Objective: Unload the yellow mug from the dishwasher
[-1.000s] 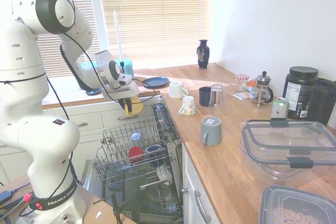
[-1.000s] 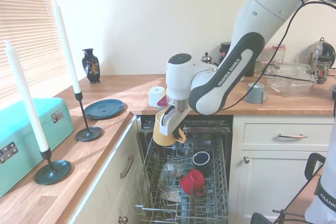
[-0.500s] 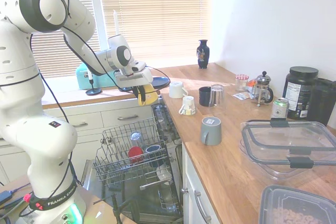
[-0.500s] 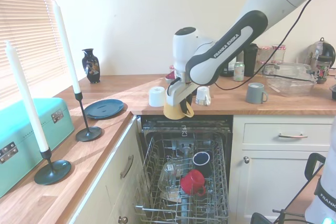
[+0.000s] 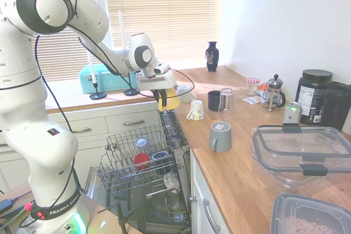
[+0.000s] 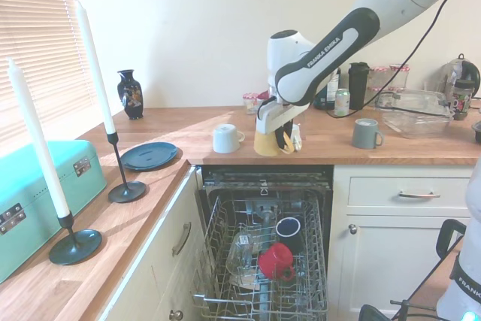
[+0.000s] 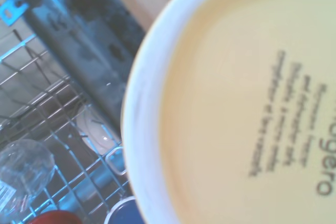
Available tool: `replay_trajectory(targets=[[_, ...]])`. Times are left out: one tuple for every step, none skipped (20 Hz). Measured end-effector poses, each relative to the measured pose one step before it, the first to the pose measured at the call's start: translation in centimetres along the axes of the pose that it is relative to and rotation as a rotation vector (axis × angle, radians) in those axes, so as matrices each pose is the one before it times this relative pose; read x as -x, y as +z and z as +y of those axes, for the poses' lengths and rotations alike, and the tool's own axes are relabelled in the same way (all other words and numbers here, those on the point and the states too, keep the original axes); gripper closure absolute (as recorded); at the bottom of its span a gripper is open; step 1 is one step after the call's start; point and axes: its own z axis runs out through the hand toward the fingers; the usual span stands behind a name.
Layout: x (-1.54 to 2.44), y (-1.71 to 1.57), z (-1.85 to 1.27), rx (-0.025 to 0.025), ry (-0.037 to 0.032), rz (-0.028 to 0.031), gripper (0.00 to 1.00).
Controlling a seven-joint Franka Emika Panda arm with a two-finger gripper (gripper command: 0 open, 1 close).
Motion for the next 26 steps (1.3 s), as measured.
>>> replay_trajectory(targets=[[-0.685, 0.241, -0.252, 0.00831, 0.00459, -0.0052, 1.0], [-0.741, 0.284, -0.235, 0.00794, 0.0046, -0.00573, 1.0], [-0.826, 0.329, -0.255, 0.00627, 0.00485, -0.0045, 1.0], [-0.863, 0.359, -0.238, 0.00536, 0.00393, -0.00573, 1.0], [-0.811, 0.268, -0.215, 0.00383, 0.00255, -0.00674, 1.0], [-0.724, 0.231, -0.181, 0.00282, 0.00204, -0.00461, 1.0], [-0.632, 0.253, -0.141, 0.00142, 0.00293, -0.00558, 1.0], [-0.508, 0.273, -0.113, 0.002, 0.00218, -0.00851, 1.0], [-0.472, 0.286, -0.102, 0.00262, 0.00038, -0.00743, 1.0], [-0.443, 0.379, -0.094, 0.00505, -0.00028, -0.00873, 1.0], [-0.398, 0.424, -0.15, 0.00387, -0.0009, -0.00596, 1.0], [-0.392, 0.445, -0.205, 0.00197, -0.00064, -0.00406, 1.0], [-0.354, 0.447, -0.244, 0.00139, -0.00048, -0.00452, 1.0], [-0.307, 0.375, -0.267, 0.00115, -0.00039, -0.00433, 1.0], [-0.298, 0.227, -0.28, 0.00104, -0.00086, -0.00134, 1.0], [-0.254, 0.148, -0.248, 0.00131, -0.00146, -0.00133, 1.0], [-0.247, 0.032, -0.206, 0.00066, -0.00058, -0.00061, 1.0], [-0.195, -0.01, -0.182, -0.00233, 0.00372, -0.00242, 0.0], [-0.143, -0.04, -0.165, -0.00115, 0.00676, -0.00965, 0.0], [-0.077, 0.009, -0.092, 0.00286, 0.00312, -0.01198, 0.0], [-0.122, -0.026, -0.091, 0.00149, 0.00305, -0.00604, 0.0], [-0.116, 0.037, -0.065, 0.00129, 0.00161, -0.0019, 0.0], [-0.099, 0.108, -0.029, 0.00101, 0.00102, -0.0005, 0.0], [-0.068, 0.168, 0.016, 0.00194, 0.00096, -0.00112, 0.0], [-0.036, 0.208, 0.047, 0.00271, 0.00089, -0.00194, 0.0], [-0.027, 0.133, 0.025, 0.00137, 0.00086, -0.00129, 0.0]])
